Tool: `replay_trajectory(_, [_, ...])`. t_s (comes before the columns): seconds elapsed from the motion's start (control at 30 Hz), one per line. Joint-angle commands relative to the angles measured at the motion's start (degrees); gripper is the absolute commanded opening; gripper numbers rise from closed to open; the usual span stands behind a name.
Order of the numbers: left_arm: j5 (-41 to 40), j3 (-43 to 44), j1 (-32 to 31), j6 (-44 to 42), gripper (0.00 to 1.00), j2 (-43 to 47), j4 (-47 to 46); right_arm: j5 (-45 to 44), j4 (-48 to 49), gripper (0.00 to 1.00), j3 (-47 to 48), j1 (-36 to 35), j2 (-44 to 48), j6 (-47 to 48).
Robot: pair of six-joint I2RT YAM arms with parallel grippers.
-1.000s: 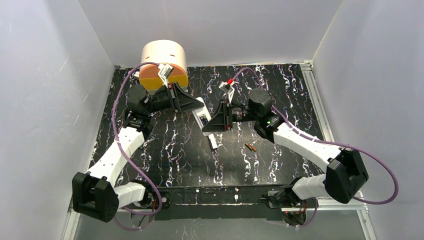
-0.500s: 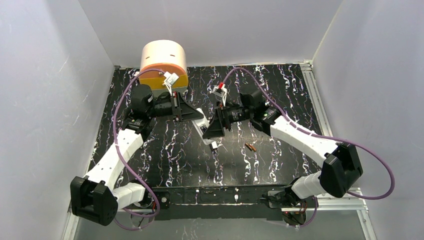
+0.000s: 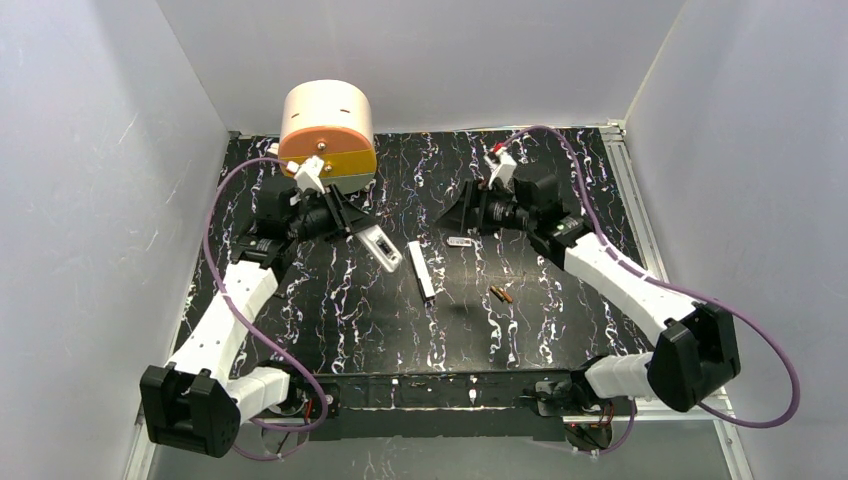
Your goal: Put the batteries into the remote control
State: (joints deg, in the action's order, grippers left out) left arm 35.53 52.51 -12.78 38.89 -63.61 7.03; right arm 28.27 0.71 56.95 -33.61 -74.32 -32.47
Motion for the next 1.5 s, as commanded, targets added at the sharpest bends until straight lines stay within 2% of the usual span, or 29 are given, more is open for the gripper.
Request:
replay_trajectory(0.0, [-11.8, -1.7, 1.6, -2.1, 0.0, 4.2, 6.7, -28.3, -18.2, 0.77, 7.9, 1.3, -5.0, -7.9])
replay_trajectory(0.1, [-11.9, -2.3, 1.6, -3.2, 0.0, 4.7, 7.7, -37.8, -24.6, 0.66, 11.4, 0.7, -11.7, -17.0])
replay_trajectory(0.23, [-11.9, -3.6, 1.6, -4.0, 0.0, 6.6, 8.1, -50.0, -25.6, 0.64, 16.7, -3.2, -18.7, -21.9])
replay_trajectory(0.4, [-9.6, -4.6, 1.6, -5.0, 0.0, 8.0, 8.6, -51.0, -22.7, 0.37, 22.5, -3.5, -29.4, -22.6])
replay_trajectory(0.5, [-8.4, -5.1, 1.6, -5.6, 0.0, 8.0, 9.1, -50.0, -23.2, 0.3, 26.1, -3.7, -35.9, -22.9])
replay_trajectory(0.7, [-7.2, -5.9, 1.6, -6.2, 0.0, 8.2, 9.1, -52.2, -22.6, 0.27, 30.3, -4.4, -43.2, -19.3])
replay_trajectory(0.87, [-5.6, -7.0, 1.6, -6.3, 0.0, 7.6, 8.0, -49.6, -24.4, 0.24, 32.3, -4.5, -46.8, -16.3])
replay_trajectory(1.27, [-4.4, -7.9, 1.6, -6.6, 0.0, 6.3, 6.6, -42.6, -28.0, 0.21, 22.6, -4.8, -40.3, -14.3])
replay_trajectory(1.47, [-4.3, -8.7, 1.6, -6.3, 0.0, 6.3, 6.1, -41.8, -30.6, 0.24, 19.1, -4.8, -36.5, -7.9])
